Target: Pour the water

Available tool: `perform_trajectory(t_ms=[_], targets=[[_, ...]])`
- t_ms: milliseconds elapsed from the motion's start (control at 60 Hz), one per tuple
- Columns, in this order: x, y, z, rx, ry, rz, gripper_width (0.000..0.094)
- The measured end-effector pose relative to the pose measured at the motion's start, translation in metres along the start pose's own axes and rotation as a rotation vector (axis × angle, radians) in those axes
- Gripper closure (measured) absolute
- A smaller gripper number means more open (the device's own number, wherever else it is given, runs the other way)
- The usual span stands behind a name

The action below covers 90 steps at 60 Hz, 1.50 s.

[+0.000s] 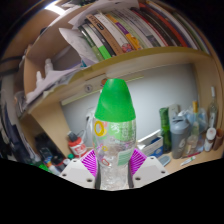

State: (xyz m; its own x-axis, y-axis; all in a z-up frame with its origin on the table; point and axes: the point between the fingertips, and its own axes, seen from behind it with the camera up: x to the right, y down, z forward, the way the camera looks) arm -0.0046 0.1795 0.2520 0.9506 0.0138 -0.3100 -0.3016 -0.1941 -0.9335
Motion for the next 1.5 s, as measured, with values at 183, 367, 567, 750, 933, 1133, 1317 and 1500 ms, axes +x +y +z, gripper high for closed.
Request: perform_trajectory(t_ms=[183,367,567,750,933,1133,1317,1500], targets=[[0.128,0.055,-0.002,-0.015,0.243,-0.190,0.0564],[0.143,0.107,0.006,-0.048,0.231,-0.264,0.0561],[0.143,0.135,0.009,-0.023,0.196,-0.288,0.0535],[0.143,0.135,0.010,-0.019,0.197,-0.283,0.0506],[0.144,0.149,0.006,-0.141,0.193,-0.283,0.0354],[0.148,0.163,-0.048,-0.272,0.237,-0.210,0.0094],[0.125,0.138,-0.130,-0.251,0.283,-0.190,0.0096],[0.065,0.113,-0.227,-0.215,0.275,-0.167,0.0094]])
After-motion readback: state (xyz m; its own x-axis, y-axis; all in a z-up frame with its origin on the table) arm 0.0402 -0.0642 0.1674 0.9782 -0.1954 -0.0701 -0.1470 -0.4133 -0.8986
